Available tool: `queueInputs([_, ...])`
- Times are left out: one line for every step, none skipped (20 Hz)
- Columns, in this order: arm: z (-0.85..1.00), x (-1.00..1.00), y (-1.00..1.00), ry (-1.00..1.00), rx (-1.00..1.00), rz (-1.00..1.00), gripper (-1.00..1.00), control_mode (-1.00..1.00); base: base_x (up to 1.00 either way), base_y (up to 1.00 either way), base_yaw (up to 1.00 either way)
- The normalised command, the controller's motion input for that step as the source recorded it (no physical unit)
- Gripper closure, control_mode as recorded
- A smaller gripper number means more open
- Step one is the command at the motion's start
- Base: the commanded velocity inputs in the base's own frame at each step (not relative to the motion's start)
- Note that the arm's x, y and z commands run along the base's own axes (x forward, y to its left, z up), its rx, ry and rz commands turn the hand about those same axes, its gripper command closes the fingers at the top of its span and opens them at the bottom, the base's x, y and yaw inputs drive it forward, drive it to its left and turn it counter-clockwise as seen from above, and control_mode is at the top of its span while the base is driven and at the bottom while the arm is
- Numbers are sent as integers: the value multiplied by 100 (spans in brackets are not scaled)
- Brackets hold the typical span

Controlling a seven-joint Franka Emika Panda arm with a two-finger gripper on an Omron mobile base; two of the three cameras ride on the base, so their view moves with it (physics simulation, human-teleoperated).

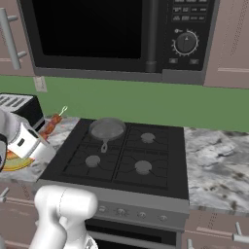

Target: Place the cold items (carrot and tomato) from the fridge in one tupperware on the dining counter. Place the warm items (kebab skewer and hot dog) in the stove area in another tupperware.

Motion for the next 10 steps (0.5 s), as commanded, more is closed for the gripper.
queueInputs([0,-83,0,-4,0,0,100,-100,0,0,0])
queueInputs([-1,-96,0,-10,0,3,100,-100,0,0,0])
queueInputs([0,0,0,0,0,0,100,100,-97,0,11])
queueInputs([0,0,0,0,0,0,100,100,-100,12,18])
queueInputs([0,0,0,0,0,0,100,100,-95,13,23])
queueInputs([0,0,0,0,0,0,100,100,-94,14,25])
queueInputs([0,0,0,0,0,0,100,100,-85,16,27])
queueInputs([0,0,0,0,0,0,100,100,-84,28,32])
queueInputs([0,0,0,0,0,0,100,100,-75,38,38])
queueInputs([0,0,0,0,0,0,100,100,-73,42,43])
